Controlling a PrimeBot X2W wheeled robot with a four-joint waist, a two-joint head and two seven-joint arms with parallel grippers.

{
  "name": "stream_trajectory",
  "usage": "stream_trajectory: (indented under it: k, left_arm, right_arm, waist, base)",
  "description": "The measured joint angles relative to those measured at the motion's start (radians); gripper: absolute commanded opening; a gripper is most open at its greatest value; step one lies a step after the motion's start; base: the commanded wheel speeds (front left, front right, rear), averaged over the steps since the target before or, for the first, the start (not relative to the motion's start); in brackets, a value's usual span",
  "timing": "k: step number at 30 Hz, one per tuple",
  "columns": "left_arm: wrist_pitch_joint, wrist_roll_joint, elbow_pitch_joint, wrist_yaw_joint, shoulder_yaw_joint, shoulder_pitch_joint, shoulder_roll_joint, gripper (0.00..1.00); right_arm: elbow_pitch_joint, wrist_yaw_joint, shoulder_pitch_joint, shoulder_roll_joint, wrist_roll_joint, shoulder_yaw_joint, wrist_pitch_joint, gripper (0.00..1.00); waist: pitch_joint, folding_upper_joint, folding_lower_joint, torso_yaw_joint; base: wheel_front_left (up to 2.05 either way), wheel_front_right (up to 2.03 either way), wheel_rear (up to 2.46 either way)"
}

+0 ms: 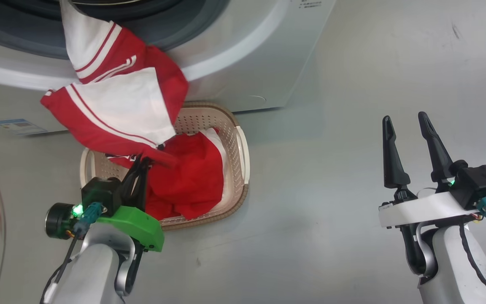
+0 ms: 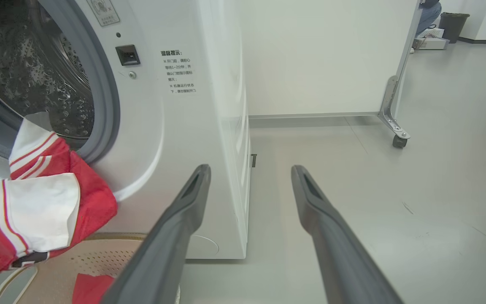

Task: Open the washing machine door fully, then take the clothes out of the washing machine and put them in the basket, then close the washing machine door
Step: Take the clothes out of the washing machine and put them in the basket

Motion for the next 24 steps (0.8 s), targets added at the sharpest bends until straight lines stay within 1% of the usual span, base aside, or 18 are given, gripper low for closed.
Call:
stream_trajectory:
  k: [7, 8, 9, 17, 24]
  left_arm:
    - [0.032, -0.001, 0.162, -0.002, -0.001, -0.105, -0.007, 0.0]
    - [0.038, -0.001, 0.185, -0.002, 0.0, -0.119, -0.008, 0.34]
    - [0.049, -0.001, 0.209, -0.001, 0.0, -0.131, -0.01, 1.0]
    - [0.074, -0.001, 0.354, 0.001, -0.008, -0.199, -0.021, 1.0]
    - [0.049, -0.007, 0.427, -0.008, -0.009, -0.232, -0.025, 1.0]
  right_arm:
    - [-0.003, 0.004, -0.022, 0.003, 0.009, 0.004, 0.0, 1.0]
    - [-0.002, 0.004, -0.026, 0.003, 0.01, 0.005, 0.0, 1.0]
    - [-0.003, 0.004, -0.029, 0.003, 0.01, 0.005, 0.0, 1.0]
    - [-0.004, 0.003, -0.038, 0.005, 0.018, -0.004, 0.0, 1.0]
    - [-0.003, 0.003, -0.051, 0.008, 0.018, -0.004, 0.0, 1.0]
  waist:
    - [0.037, 0.0, 0.0, -0.036]
    - [0.042, 0.0, 0.0, -0.041]
    - [0.047, 0.0, 0.0, -0.045]
    - [0.08, 0.0, 0.0, -0.07]
    - [0.088, 0.0, 0.0, -0.069]
  base:
    - [0.0, 0.0, 0.0]
    - [0.0, 0.0, 0.0]
    - [0.0, 0.0, 0.0]
    - [0.0, 0.0, 0.0]
    - [0.0, 0.0, 0.0]
